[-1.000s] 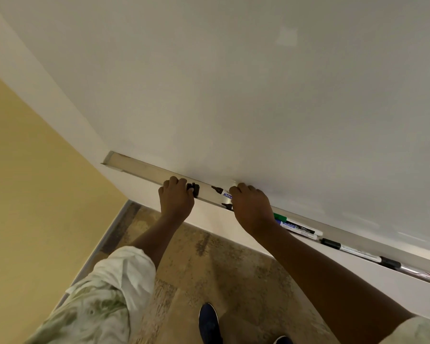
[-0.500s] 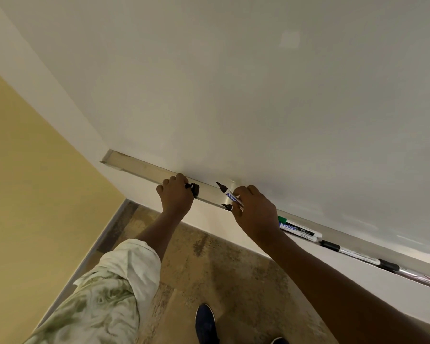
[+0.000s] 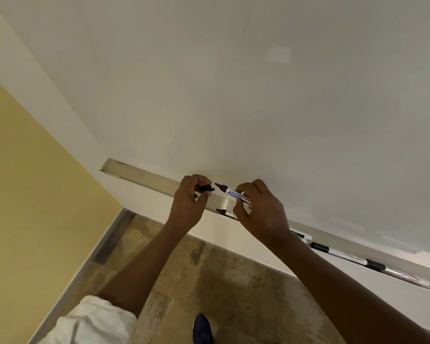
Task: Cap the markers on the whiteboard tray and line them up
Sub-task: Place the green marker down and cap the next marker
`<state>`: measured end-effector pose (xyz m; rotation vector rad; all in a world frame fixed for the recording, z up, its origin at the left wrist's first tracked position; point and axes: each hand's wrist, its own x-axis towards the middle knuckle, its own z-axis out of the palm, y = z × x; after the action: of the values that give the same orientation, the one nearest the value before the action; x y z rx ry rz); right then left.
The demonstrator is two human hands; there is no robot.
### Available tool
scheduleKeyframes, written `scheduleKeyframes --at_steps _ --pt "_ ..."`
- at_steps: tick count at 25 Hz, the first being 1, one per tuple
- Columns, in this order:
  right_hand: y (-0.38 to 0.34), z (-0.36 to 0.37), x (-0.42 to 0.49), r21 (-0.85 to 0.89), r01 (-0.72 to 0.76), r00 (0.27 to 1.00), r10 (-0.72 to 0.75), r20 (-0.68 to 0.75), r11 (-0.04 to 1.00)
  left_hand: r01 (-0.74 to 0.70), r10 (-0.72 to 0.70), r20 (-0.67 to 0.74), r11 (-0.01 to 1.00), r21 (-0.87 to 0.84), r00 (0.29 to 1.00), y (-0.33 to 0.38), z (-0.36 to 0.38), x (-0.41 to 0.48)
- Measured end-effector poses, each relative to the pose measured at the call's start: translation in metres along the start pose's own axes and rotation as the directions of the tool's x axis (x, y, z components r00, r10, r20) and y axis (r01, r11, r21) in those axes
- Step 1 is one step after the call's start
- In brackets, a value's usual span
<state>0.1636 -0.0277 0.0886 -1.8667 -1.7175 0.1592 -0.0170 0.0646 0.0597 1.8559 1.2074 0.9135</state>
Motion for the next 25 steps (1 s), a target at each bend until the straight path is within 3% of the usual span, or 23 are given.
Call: scheduleKeyframes --at_steps 12,14,16,18,20,22,25 --pt "0.008 -0.032 -0.015 -0.06 0.028 1.0 -0.028 -0.003 0.998 -0.272 0.262 0.087 0.953 0.136 0.961 0.056 0.012 -0.011" --pt "0.008 -0.036 -0.018 -0.013 0.043 0.999 -0.043 -0.009 0.999 -0.219 0.215 0.067 0.975 0.049 0.974 0.066 0.013 -0.014" --pt "0.007 -0.04 -0.021 0.042 0.052 0.999 -0.051 -0.02 0.998 -0.007 0.018 0.046 0.974 -0.229 0.999 0.073 0.018 -0.016" --pt "0.007 -0.042 -0.021 0.071 0.041 0.999 -0.04 -0.013 0.997 0.212 -0.173 0.122 0.786 -0.581 0.977 0.082 0.027 -0.018" --pt "0.009 -0.042 -0.021 0.076 0.035 0.999 -0.034 -0.005 0.996 0.353 -0.258 0.249 0.542 -0.762 0.934 0.09 0.036 -0.022" --pt "0.009 -0.043 -0.021 0.095 0.034 0.999 -0.033 -0.006 0.995 0.45 -0.292 0.354 0.411 -0.793 0.889 0.092 0.045 -0.025" --pt "0.01 -0.047 -0.021 0.135 0.036 0.999 -0.036 -0.002 0.99 0.525 -0.27 0.455 0.317 -0.79 0.849 0.091 0.052 -0.026"
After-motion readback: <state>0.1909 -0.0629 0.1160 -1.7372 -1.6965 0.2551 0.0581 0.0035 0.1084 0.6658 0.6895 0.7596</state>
